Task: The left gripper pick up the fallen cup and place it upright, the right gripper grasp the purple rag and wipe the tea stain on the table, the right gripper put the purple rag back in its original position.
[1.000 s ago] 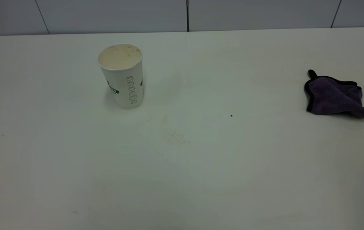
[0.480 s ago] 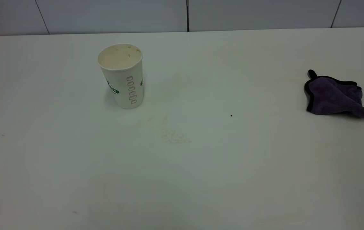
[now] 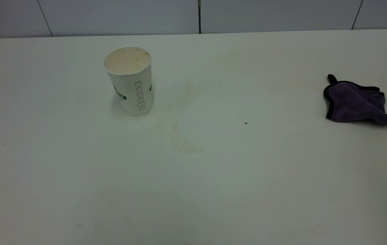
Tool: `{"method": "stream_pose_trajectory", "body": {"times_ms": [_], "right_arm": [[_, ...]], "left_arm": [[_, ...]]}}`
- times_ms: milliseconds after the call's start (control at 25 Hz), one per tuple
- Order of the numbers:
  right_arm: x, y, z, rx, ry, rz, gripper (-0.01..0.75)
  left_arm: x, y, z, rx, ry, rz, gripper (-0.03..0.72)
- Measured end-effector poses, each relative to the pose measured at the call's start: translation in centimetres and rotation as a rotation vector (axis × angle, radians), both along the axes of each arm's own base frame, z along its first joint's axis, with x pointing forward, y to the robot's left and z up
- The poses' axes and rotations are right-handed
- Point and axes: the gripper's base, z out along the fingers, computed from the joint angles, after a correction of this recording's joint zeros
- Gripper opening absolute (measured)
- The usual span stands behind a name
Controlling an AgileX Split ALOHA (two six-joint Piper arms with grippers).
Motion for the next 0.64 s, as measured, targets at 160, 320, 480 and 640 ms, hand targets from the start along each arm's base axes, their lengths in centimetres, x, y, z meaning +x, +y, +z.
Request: {"method": "stream_pose_trajectory", "body": {"times_ms": [160, 320, 480, 640], "right_arm": [[0.00, -0.05, 0.00, 0.000, 0.000, -0.010, 0.563], [0.00, -0.06, 0.00, 0.002, 0.000, -0.012, 0.563], [0.00, -0.06, 0.00, 0.002, 0.000, -0.012, 0.563], [0.00, -0.06, 0.00, 0.002, 0.000, -0.012, 0.563]], "left_arm": [[0.00, 0.00, 0.00, 0.000, 0.000, 0.000, 0.377], [0.00, 0.00, 0.00, 0.000, 0.000, 0.000, 0.377], [0.00, 0.00, 0.00, 0.000, 0.000, 0.000, 0.377], [0.00, 0.00, 0.00, 0.000, 0.000, 0.000, 0.377]]}}
